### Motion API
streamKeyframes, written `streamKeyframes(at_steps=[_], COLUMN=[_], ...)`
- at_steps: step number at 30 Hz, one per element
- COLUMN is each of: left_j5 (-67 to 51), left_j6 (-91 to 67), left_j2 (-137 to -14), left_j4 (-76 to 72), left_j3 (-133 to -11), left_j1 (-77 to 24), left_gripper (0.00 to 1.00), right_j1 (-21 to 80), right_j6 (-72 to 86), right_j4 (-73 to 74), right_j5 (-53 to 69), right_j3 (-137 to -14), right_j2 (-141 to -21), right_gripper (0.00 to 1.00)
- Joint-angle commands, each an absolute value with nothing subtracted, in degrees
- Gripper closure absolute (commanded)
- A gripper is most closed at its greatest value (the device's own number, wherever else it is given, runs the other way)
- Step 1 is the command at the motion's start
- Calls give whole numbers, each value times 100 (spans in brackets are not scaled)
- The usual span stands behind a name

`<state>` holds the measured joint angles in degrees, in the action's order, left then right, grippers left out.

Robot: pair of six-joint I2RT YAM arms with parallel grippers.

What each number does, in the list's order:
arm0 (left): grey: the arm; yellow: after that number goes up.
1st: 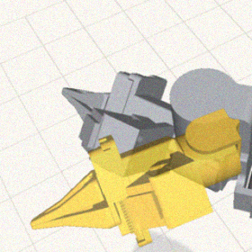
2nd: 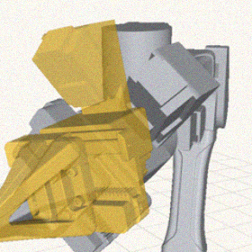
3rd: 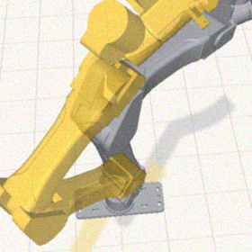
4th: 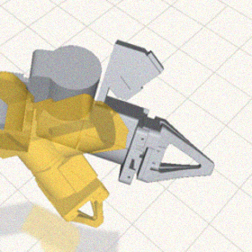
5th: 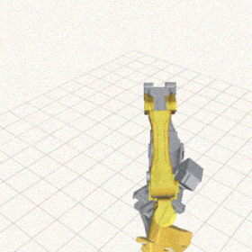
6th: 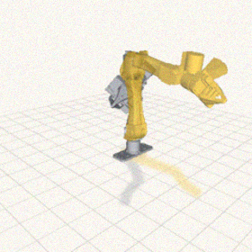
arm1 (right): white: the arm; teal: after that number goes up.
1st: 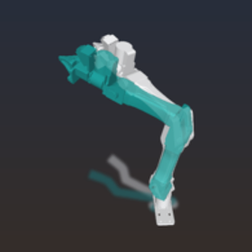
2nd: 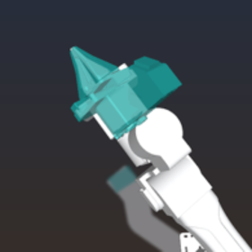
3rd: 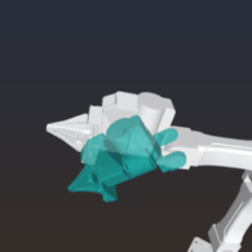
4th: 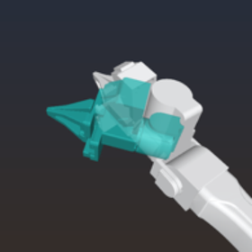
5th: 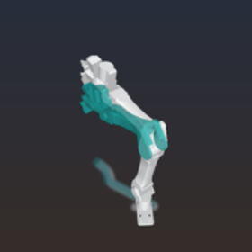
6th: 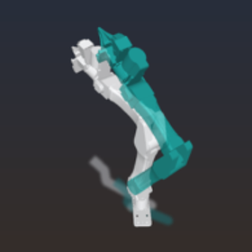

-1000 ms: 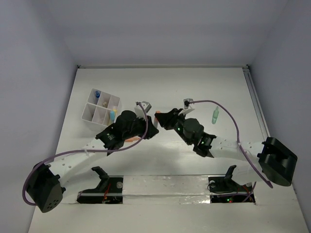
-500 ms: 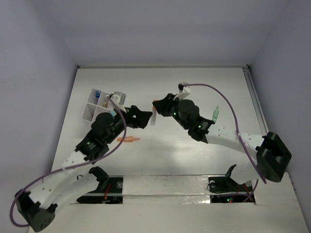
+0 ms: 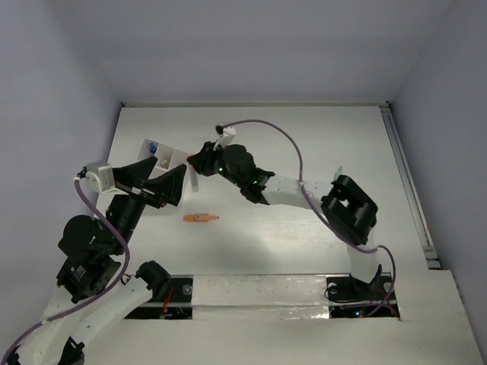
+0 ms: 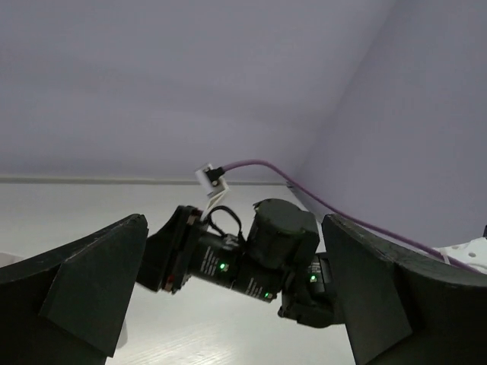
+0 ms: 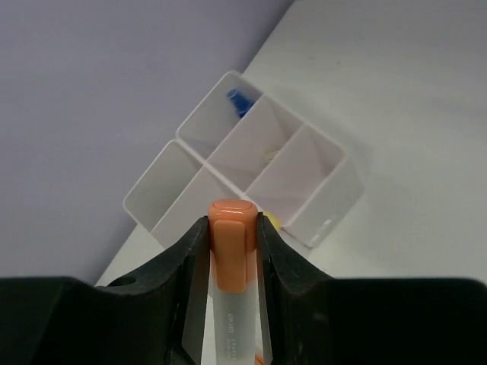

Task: Sort the stationery into containers
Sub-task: Place the pen in the storage box.

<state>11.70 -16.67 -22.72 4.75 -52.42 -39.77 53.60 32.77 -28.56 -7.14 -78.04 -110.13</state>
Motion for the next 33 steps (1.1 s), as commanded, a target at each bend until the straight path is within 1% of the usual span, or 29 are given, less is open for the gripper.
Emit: streamKeyframes(at_steps=[1,2,7,16,21,24,25,26,28,29,31,32,33], left_j5=[1511,1581,1968,1802,1705,1644,1626,1609,1521,1486,1389,1354,1327], left_j6=[-1012,-976,-905,-782,-765,-756,-756,-765,-765,-782,-791,-800,-817], left_j2=[-2320,-2303,-2118,-2109,-2144,-2162,-2171,-2171,-2188,-2197,-2241,-2250,-2276], left_j4=[536,510,466,360,316,290,290,281,255,246,229,220,220], left_j3=[-5379,-5335,-4932,-4737,-4676,-4650,-4649,-4641,-4632,-4632,-4623,-4623,-4623], left_j1=[-3999,-3999,-3999,-3885,-3771,-3710,-3709,-3657,-3604,-3604,-3490,-3489,-3428], left_gripper=[1,1,1,1,1,1,1,1,1,1,1,1,1], right_j1=[5659,5730,5854,5906,5906,5959,5959,5959,5959,5959,5959,5959,5959], right_j6=[2691,2620,2119,1749,1661,1609,1591,1582,1591,1582,1565,1556,1538], right_j4=[-3375,-3392,-3515,-3726,-3884,-4078,-4226,-4288,-4377,-4360,-4298,-4263,-4228], right_j5=[-475,-475,-449,-193,-176,-141,-149,-141,-106,-88,-44,-35,-44], right_j3=[-8814,-9103,-9588,-10466,-10731,-10505,-10390,-10258,-9915,-9836,-9634,-9589,-9537], right_j2=[-11556,-11679,-12338,-13332,-13684,-13641,-13588,-13518,-13325,-13263,-13123,-12983,-12894], right_gripper=[100,100,100,100,100,100,97,83,68,58,47,40,37])
